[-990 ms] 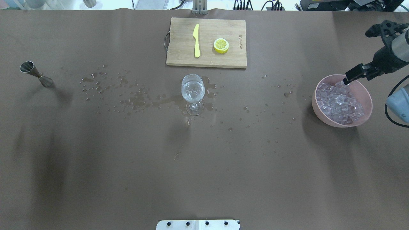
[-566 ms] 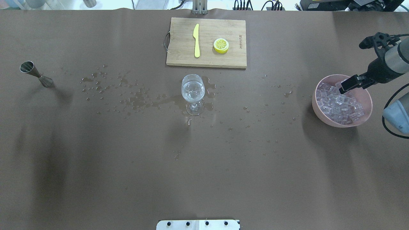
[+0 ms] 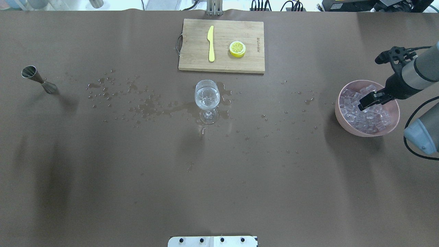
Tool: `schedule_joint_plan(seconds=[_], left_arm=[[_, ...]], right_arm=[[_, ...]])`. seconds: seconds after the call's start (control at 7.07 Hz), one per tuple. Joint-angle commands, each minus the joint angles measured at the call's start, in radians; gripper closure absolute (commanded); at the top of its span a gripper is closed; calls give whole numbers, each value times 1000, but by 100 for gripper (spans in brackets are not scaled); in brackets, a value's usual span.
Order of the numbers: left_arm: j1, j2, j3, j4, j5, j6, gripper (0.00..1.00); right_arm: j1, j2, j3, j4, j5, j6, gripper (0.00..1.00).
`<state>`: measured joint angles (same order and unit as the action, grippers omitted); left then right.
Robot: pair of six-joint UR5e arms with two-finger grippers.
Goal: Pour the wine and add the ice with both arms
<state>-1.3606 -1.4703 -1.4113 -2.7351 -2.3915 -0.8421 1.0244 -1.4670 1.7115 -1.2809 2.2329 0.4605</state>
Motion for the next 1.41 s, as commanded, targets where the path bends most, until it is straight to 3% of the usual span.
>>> schedule_joint_plan(seconds=[0.0, 0.14, 0.28, 0.57, 0.99, 1.27], left_arm=[[0, 1, 0, 0, 0, 0, 2], [0, 1, 0, 0, 0, 0, 2], [0, 1, 0, 0, 0, 0, 2], [0, 2, 0, -2, 0, 0, 2], [-2, 2, 0, -2, 0, 0, 2], [-3, 4, 0, -6, 0, 0, 2]], right_arm=[[-23, 1, 0, 0, -22, 1, 18], [-32, 4, 0, 0, -27, 3, 23], [-32, 4, -1, 0, -33, 3, 46], [-30, 5, 0, 0, -33, 3, 100], [-29, 10, 20, -2, -21, 1, 100], [-3, 14, 109, -53, -15, 3, 100]])
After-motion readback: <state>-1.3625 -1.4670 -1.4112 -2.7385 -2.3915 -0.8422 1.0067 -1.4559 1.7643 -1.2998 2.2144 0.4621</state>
